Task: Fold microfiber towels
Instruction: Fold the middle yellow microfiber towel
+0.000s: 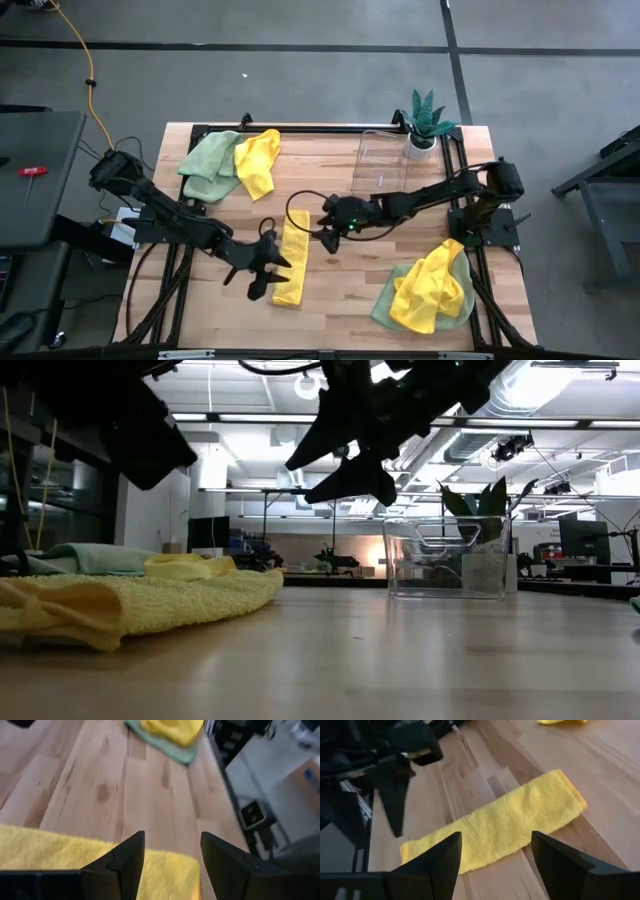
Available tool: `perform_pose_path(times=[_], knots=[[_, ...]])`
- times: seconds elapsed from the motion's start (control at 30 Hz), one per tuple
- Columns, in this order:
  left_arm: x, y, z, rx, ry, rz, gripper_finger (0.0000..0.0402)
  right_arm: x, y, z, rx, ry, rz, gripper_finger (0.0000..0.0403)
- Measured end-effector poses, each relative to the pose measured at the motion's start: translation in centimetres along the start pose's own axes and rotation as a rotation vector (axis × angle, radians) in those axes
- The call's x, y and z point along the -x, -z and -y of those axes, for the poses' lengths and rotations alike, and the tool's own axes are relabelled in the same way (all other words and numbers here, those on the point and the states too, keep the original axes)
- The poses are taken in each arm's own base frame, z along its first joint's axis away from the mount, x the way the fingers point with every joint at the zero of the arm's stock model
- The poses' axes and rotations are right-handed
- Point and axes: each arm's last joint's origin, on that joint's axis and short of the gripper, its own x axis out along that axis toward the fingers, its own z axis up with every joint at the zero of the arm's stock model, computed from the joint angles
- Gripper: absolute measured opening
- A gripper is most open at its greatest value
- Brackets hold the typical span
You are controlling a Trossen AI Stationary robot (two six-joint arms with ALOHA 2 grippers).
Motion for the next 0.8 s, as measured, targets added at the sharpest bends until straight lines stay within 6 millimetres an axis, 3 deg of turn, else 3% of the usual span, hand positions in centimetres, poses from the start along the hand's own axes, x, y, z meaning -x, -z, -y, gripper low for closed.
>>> perform_pose_path(times=[0.13,0.3,0.57,0.8], knots=[[0.2,1.5,-1.2,0.115,0.033,0.074,0.0181,0.0,-0.1,-0.1,-0.003,-0.005,0.018,0.0232],[0.5,3.5,-2.2,0.193,0.024,0.034,0.0181,0.0,-0.2,-0.1,-0.018,0.002,0.026,0.0232],[0.6,4.2,-1.6,0.164,0.029,0.029,0.0181,0.0,-0.2,-0.1,-0.018,0.012,0.035,0.0232],[-1.1,6.1,-2.0,0.149,0.010,-0.056,0.0181,0.0,-0.3,0.0,-0.018,0.035,0.053,0.0232]])
